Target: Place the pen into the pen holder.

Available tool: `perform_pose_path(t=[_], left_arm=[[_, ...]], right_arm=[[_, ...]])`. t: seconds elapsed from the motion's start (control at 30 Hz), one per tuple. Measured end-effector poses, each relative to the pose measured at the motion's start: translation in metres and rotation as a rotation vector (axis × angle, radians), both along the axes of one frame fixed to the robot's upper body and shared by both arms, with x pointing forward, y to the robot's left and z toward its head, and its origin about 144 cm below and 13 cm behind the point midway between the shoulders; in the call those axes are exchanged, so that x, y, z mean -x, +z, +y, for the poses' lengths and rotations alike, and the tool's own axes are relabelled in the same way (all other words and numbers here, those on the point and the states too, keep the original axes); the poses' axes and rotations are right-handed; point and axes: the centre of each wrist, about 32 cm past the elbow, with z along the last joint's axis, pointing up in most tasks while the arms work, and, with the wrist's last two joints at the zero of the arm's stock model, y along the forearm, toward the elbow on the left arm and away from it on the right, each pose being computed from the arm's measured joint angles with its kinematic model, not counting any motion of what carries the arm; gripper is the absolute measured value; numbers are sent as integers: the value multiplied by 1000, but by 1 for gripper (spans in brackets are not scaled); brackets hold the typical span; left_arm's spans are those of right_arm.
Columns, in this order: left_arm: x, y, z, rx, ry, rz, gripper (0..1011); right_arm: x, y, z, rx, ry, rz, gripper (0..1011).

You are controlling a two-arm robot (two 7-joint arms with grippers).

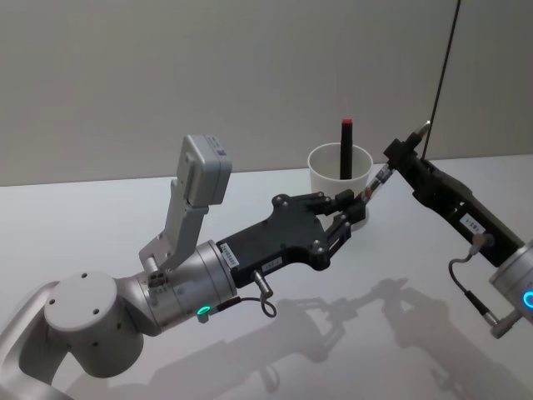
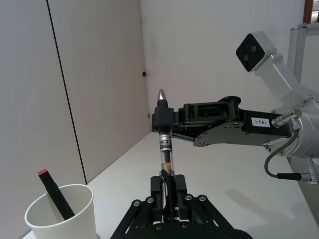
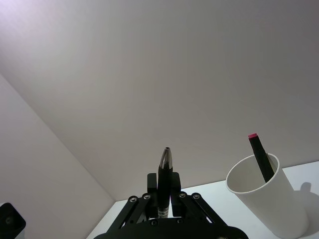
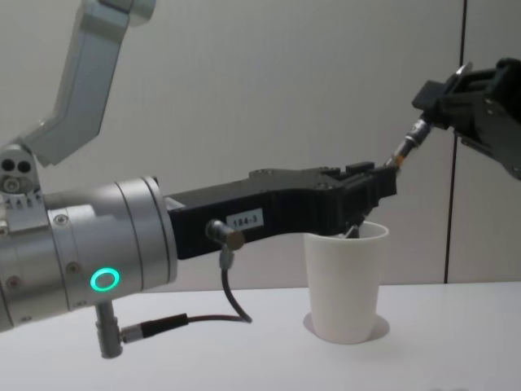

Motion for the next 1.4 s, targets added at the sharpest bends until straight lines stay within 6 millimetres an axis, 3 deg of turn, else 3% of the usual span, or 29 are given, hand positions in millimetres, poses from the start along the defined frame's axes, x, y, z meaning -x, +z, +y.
perform_pose_path(t=[0.47,0.73,0.8,0.83,1.17,1.4], left_arm=[[0,0,0,1,1,-1,188],[0,0,0,1,1,-1,383],[0,0,0,1,0,-1,490],[0,0,0,1,0,-1,490],[0,0,0,0,0,0,839],[0,0,0,0,0,0,998]], right_arm=[[0,0,0,2,-4,2,131],[0,0,0,2,-4,2,131],[0,0,0,2,-4,2,131],[0,0,0,2,-4,2,131],[0,0,0,1,-2,2,130],[0,0,0,1,-2,1,131]])
